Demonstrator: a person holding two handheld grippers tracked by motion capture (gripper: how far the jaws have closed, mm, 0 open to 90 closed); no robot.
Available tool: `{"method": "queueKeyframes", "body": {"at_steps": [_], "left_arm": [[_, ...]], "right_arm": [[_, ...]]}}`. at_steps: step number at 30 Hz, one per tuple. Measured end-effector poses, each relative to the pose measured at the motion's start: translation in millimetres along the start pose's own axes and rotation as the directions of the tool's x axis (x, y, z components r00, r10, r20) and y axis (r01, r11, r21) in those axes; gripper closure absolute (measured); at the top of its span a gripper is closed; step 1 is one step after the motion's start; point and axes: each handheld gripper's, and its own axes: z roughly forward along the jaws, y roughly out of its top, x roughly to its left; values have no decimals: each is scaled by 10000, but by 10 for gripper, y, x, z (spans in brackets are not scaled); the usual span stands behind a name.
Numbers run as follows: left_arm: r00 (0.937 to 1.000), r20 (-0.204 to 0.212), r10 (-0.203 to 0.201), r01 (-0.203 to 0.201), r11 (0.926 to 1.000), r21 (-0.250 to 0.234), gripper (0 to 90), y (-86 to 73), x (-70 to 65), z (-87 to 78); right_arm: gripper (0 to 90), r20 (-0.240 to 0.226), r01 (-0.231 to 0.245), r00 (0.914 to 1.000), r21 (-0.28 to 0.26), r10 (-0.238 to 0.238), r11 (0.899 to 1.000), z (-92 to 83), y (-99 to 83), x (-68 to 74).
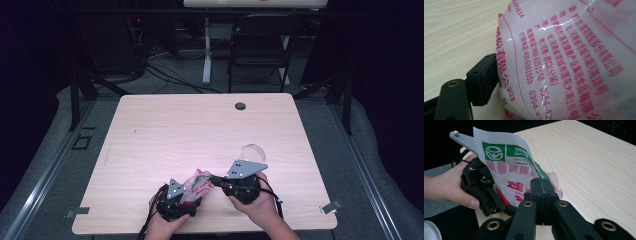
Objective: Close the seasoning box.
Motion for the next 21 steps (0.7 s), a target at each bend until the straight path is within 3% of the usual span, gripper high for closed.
{"method": "queueKeyframes", "body": {"at_steps": [8,21], "left_arm": [[10000,26,3,-4,9995,314,233,0,-5,59],[9983,-413,404,-380,9976,579,260,14,-47,96]], "right_arm": [[900,30,-47,10000,-12,47,10000,-10,-31,-6],[900,36,-48,10000,-5,48,10000,-5,-42,-12]]}}
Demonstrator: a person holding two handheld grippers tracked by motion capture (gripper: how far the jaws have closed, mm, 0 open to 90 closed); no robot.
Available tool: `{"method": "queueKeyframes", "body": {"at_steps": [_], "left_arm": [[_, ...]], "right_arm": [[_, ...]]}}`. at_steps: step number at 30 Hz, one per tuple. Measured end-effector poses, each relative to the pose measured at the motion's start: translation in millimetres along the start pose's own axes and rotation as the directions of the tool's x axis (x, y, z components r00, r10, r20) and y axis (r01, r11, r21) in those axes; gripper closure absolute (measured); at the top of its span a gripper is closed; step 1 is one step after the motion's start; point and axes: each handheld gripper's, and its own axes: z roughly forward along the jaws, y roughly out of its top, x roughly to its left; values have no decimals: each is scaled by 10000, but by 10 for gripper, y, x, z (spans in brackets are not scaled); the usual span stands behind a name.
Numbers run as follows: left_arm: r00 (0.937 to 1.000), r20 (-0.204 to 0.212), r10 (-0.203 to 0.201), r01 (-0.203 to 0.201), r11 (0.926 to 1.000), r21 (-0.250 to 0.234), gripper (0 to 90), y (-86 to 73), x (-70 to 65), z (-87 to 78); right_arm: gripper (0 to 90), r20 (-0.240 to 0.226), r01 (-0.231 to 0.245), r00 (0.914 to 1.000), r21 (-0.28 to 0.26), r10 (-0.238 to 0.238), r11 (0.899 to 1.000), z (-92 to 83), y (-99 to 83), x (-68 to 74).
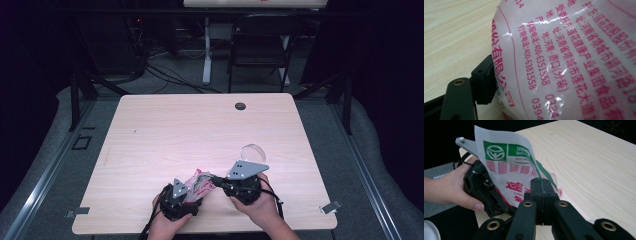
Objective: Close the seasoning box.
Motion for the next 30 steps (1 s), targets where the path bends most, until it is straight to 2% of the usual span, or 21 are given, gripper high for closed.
{"method": "queueKeyframes", "body": {"at_steps": [5,30], "left_arm": [[9997,-169,176,-175,9998,64,270,4,-17,6],[9985,-541,26,-41,9997,-261,455,-8,-29,-17]], "right_arm": [[900,6,13,10000,31,-13,10000,4,-5,2],[900,64,-31,10000,-90,32,10000,-17,-36,-14]]}}
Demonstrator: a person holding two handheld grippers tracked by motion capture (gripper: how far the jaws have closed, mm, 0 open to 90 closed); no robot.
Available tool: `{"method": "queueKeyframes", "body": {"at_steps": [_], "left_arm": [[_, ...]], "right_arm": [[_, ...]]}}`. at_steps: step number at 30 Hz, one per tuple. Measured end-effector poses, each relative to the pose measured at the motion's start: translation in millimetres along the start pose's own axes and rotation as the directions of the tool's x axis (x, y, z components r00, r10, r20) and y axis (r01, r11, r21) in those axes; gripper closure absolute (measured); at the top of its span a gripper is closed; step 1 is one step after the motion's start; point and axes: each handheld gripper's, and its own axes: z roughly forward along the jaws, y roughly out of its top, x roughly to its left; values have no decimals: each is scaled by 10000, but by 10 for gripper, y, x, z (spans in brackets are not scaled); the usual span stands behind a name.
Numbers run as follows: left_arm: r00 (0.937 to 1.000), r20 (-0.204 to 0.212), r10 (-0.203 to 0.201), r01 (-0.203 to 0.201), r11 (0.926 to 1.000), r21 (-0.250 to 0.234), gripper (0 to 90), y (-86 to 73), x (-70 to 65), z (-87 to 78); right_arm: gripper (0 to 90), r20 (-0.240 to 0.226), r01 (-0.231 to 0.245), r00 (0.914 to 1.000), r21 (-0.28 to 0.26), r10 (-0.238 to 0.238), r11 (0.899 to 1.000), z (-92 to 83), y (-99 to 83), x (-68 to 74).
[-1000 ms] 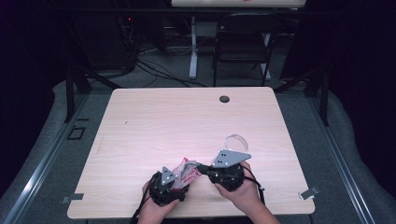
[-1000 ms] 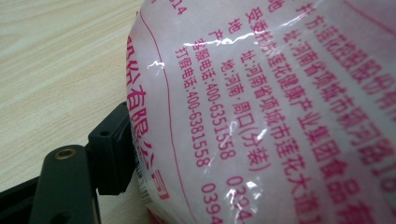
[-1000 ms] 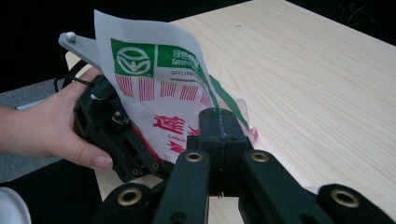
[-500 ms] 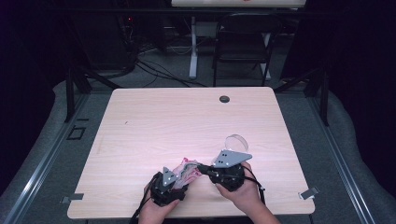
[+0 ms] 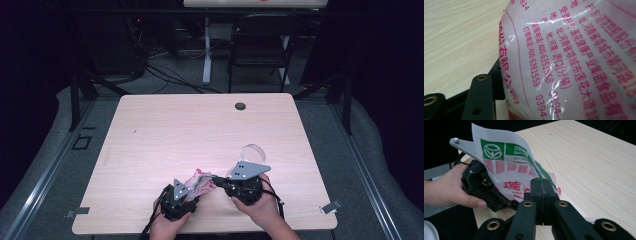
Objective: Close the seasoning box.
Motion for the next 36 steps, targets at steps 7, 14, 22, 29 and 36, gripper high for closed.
{"method": "queueKeyframes", "body": {"at_steps": [7,14,22,29,36], "left_arm": [[9999,-106,107,-109,9998,-176,510,-5,-3,-17],[9994,-194,298,-303,9992,-265,544,8,-5,-35],[9977,-431,530,-541,9982,-266,563,40,-7,-79],[9931,-857,794,-824,9961,-317,570,73,10,-125],[9840,-1372,1140,-1212,9916,-451,574,117,52,-208]], "right_arm": [[900,26,-15,10000,-12,15,10000,-13,-4,-8],[900,43,-25,10000,-41,25,10000,-37,-19,-20],[900,15,-36,10000,-121,36,9999,-64,-20,-16],[900,-17,57,10000,-100,-57,9999,-83,-15,-14],[867,20,240,9997,-40,-240,9997,-106,-11,-11]]}}
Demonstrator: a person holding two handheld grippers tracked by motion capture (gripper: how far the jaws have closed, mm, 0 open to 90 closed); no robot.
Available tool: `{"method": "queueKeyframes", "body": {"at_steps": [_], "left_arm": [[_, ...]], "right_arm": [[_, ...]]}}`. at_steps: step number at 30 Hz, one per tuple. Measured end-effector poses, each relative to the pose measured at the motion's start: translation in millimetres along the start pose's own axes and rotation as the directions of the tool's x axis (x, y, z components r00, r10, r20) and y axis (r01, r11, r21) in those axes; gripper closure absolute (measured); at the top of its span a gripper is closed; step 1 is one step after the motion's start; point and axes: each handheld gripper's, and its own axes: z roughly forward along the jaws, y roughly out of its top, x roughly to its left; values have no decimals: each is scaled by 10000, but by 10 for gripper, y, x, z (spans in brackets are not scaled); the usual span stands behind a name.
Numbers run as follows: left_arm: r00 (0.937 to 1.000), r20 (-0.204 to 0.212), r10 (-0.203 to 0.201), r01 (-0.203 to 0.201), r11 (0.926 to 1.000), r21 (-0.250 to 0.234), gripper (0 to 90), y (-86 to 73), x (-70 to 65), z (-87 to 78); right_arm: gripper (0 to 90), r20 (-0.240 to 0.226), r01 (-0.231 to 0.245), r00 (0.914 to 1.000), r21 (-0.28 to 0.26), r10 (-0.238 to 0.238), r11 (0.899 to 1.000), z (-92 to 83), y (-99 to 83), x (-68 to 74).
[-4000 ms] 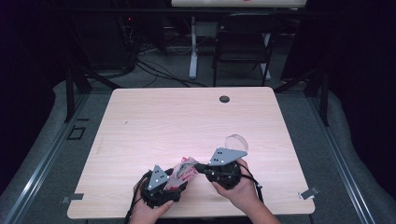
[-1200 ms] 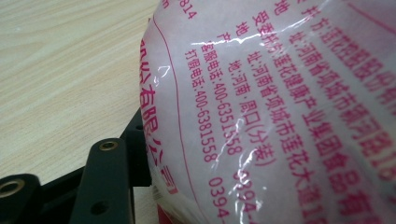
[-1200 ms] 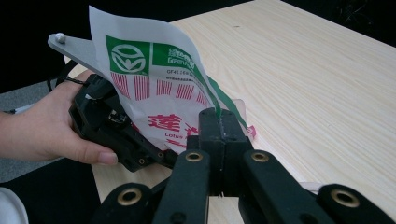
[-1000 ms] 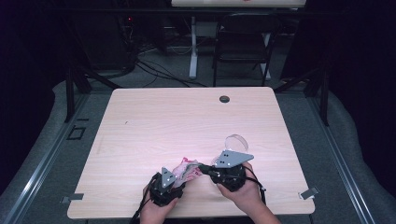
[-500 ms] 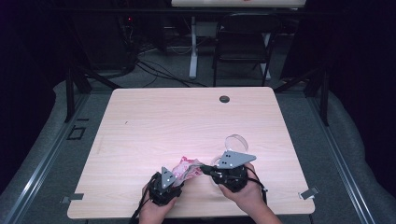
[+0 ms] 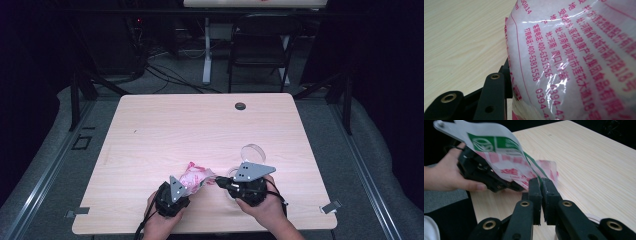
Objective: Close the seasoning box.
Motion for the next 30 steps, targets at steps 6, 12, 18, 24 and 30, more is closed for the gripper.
{"method": "queueKeyframes", "body": {"at_steps": [6,12,18,24,30], "left_arm": [[9995,-296,66,-68,10000,-56,576,10,46,-29],[9987,-448,258,-260,9997,-37,577,26,66,-55],[9981,-436,442,-445,9990,-59,577,68,68,-61],[9971,-388,655,-655,9979,16,578,114,53,-42],[9902,-536,1293,-1289,9916,100,578,222,40,-22]], "right_arm": [[838,121,-15,9999,-17,16,10000,-28,-5,-26],[793,85,22,10000,-90,-21,10000,-37,-10,-24],[743,118,155,9998,-84,-154,9998,-31,-6,-32],[694,264,502,9984,-110,-499,9987,-10,-5,-47],[600,382,1088,9934,-128,-1083,9940,-22,22,-57]]}}
